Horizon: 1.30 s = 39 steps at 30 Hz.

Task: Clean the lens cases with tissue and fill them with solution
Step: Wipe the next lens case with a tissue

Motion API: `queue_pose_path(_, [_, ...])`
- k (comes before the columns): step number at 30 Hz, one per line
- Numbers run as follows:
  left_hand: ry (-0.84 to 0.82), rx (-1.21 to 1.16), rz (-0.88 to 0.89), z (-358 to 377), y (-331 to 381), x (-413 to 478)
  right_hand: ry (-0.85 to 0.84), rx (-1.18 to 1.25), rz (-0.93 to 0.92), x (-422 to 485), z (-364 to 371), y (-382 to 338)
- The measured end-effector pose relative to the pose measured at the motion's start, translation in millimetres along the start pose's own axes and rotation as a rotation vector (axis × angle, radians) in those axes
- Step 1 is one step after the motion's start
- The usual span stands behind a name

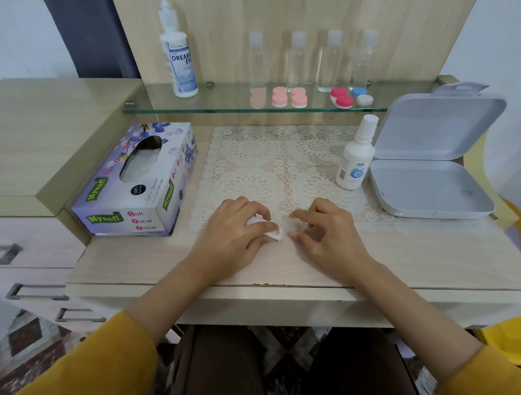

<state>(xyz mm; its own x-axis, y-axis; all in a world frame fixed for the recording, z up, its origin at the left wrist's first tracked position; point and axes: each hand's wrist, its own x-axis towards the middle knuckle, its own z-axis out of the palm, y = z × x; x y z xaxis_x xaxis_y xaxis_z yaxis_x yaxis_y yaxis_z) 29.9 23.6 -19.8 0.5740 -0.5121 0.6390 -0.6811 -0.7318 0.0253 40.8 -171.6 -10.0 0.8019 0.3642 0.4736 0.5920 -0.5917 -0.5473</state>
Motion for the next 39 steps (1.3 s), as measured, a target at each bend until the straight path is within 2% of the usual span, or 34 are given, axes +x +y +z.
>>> queue_pose_path(17, [-0.014,0.006,0.013,-0.4,0.9,1.1,0.005,-0.036,-0.002,-0.5,1.0,-0.7])
queue_pose_path(23, [0.052,0.001,-0.001,-1.1,1.8,0.3,-0.009,-0.047,0.006,-0.8,2.1,-1.1])
queue_pose_path(34, [0.006,-0.038,-0.015,-0.4,2.9,0.6,0.019,-0.010,0.034,-1.6,5.0,-0.3])
queue_pose_path(39, [0.067,-0.080,-0.030,-3.1,4.8,0.6,0.027,0.021,0.048,-2.2,3.6,-1.1])
